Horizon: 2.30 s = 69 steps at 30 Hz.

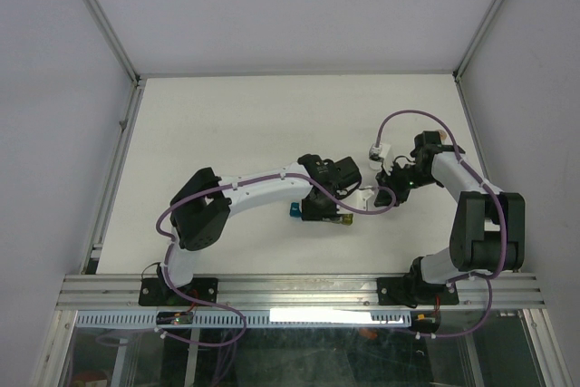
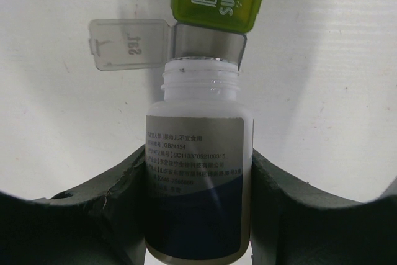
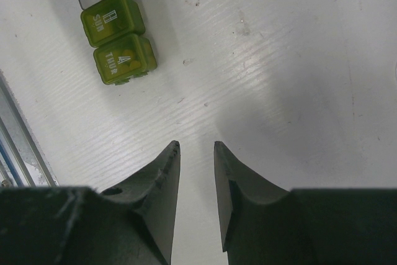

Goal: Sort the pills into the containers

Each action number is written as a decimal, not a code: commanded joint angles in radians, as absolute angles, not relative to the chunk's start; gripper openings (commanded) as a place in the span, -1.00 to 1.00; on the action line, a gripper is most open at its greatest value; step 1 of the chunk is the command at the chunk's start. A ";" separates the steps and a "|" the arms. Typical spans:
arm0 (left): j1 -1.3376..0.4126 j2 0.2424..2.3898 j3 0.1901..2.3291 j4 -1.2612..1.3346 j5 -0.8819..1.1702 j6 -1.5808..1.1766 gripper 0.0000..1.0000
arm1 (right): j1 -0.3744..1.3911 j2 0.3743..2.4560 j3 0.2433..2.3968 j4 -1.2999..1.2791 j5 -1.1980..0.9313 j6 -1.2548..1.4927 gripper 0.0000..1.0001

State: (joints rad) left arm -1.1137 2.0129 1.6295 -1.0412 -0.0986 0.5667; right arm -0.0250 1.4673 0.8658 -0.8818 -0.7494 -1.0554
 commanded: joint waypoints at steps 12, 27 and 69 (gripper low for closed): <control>-1.124 1.991 1.638 -1.028 -0.141 0.597 -1.00 | -0.035 1.470 0.904 -0.881 -0.785 -1.055 -0.37; -1.142 2.026 1.716 -1.090 -0.161 0.596 -1.00 | -0.037 1.463 0.905 -0.880 -0.783 -1.055 -0.37; -1.168 2.068 1.762 -1.154 -0.218 0.574 -1.00 | -0.043 1.459 0.909 -0.890 -0.785 -1.056 -0.37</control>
